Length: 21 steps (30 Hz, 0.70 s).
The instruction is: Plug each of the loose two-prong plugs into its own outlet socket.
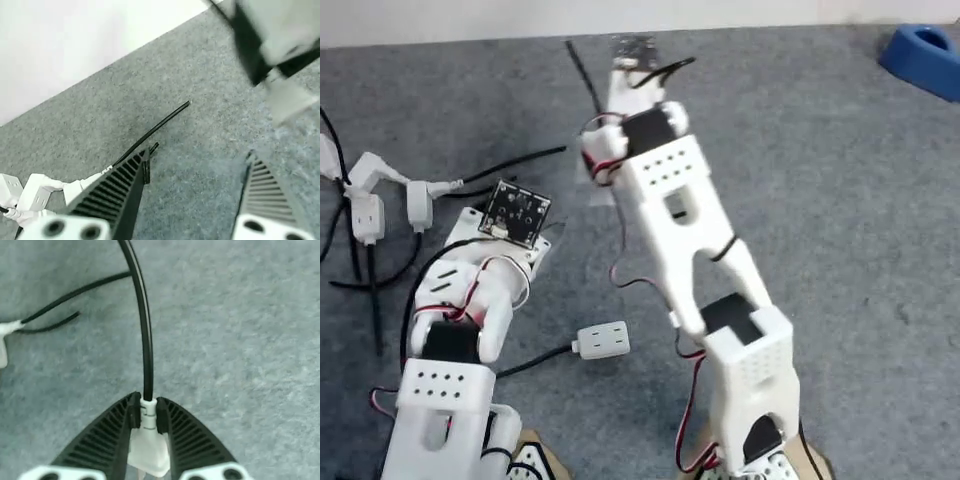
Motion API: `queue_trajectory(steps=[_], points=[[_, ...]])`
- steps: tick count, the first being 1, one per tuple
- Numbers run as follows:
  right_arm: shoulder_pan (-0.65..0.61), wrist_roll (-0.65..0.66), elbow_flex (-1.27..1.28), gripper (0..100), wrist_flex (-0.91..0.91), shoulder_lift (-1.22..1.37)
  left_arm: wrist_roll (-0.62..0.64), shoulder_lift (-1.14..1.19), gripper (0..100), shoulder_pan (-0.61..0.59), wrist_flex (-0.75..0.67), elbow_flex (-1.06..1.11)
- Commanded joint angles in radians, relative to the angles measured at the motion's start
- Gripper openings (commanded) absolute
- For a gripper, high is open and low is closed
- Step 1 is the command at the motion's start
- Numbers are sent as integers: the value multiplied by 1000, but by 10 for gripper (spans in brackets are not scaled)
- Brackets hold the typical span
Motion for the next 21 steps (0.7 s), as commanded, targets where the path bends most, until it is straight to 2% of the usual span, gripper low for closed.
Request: queue_trajectory(steps=[1, 12, 15, 21], points=[[-67, -25, -62, 5, 18, -25, 8, -21, 294, 15, -18, -4], [-108, -120, -53, 5, -7, -25, 8, -21, 293, 13, -25, 27], [-140, -120, -61, 5, 8, -27, 8, -21, 265, 8, -34, 50], [-97, -115, -54, 5, 4, -22, 9, -24, 260, -79, -51, 48]])
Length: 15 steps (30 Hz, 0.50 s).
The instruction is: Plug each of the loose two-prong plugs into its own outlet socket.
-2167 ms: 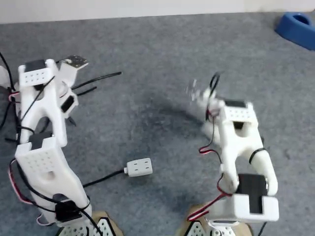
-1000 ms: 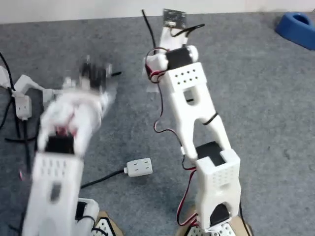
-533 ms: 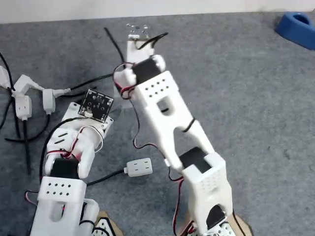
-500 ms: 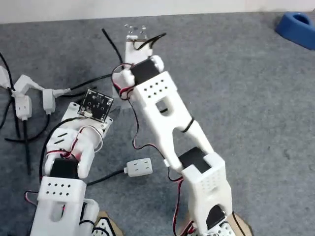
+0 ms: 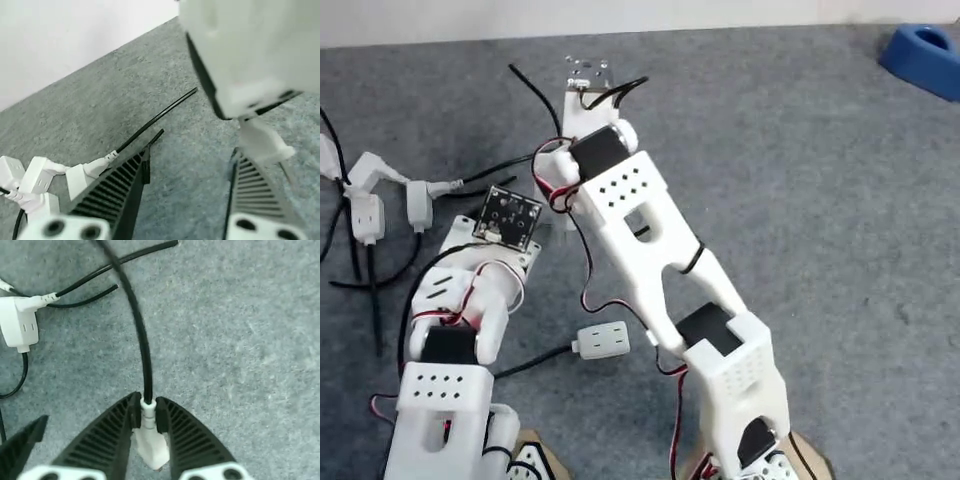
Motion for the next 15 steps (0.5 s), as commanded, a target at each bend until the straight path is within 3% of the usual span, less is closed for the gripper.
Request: queue_trajectory(steps=[1, 6, 11, 15], points=[[15, -2, -54, 5, 5, -22, 6, -10, 260, -44, -23, -2], [5, 23, -65, 5, 65, -30, 6, -10, 260, -44, -55, 16], [102, 46, -76, 5, 33, -21, 8, -19, 260, -44, -52, 5], [182, 37, -77, 5, -44, 56, 17, -19, 260, -22, 89, -77]])
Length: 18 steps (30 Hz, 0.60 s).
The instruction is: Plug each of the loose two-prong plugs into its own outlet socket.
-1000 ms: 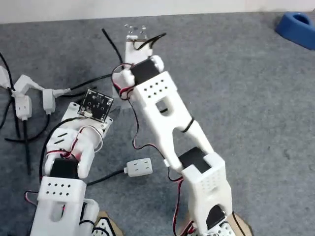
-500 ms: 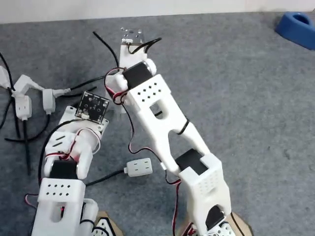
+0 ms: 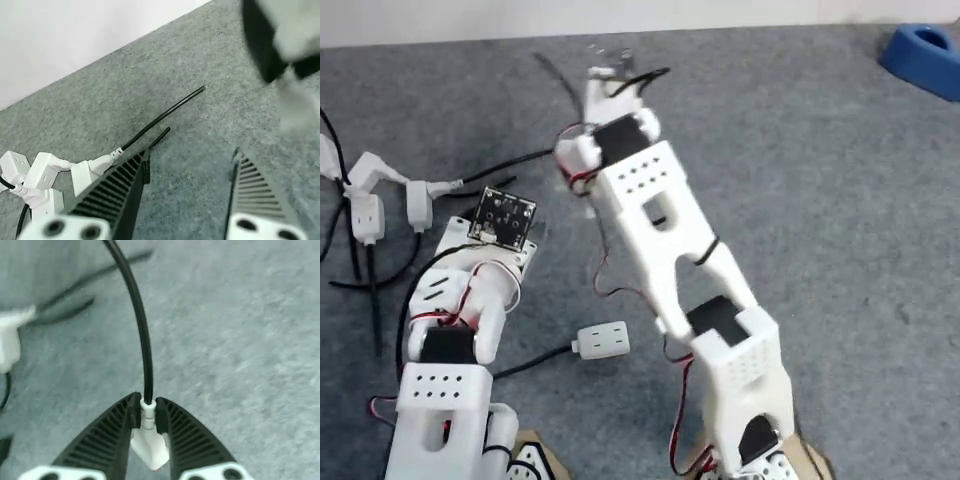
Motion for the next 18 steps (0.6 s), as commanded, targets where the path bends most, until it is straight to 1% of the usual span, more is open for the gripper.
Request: queue_trajectory(steps=[1, 4, 9, 13, 18], points=[[58, 6, -56, 5, -47, 33, 37, -19, 260, 8, 138, -108], [33, -29, -58, 5, -64, 65, 55, -15, 260, 8, 141, -120], [-13, -37, -61, 5, -62, 61, 57, -12, 260, 31, 141, -117], [-28, -66, -58, 5, -30, 12, 81, -12, 260, 42, 141, -117], [-56, -69, -51, 5, -12, -62, 98, -12, 260, 48, 141, -117]])
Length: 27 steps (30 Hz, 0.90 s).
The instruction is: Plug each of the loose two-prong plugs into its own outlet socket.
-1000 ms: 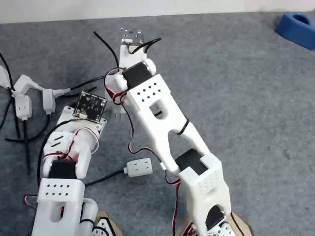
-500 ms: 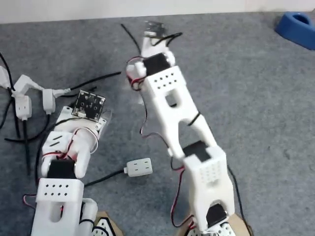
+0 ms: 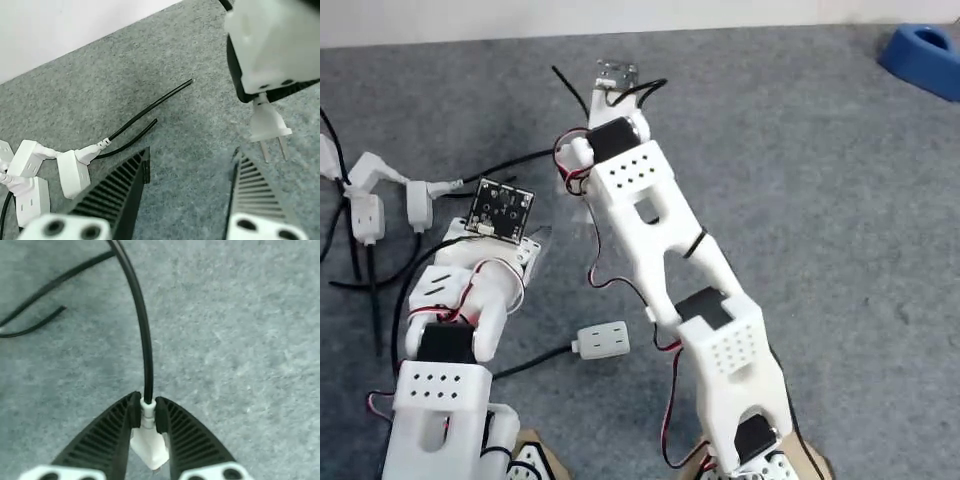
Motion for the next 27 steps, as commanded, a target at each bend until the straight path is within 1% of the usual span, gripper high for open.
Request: queue_trajectory(steps=[1, 7, 10, 17, 21, 27], points=[[-28, -15, -58, 5, 33, -117, 34, -10, 260, 27, 3, -42], [-76, -15, -51, 5, 90, -208, 40, -10, 260, 41, 3, -33], [-93, -15, -56, 5, 117, -240, 41, -10, 260, 42, -23, -22], [-110, -8, -59, 5, 180, -259, 37, -8, 262, 35, -38, -15], [-107, 20, -58, 5, 186, -257, 28, -8, 317, 35, -34, -15], [-102, 26, -50, 5, 157, -251, 2, -19, 319, 35, -34, -24]])
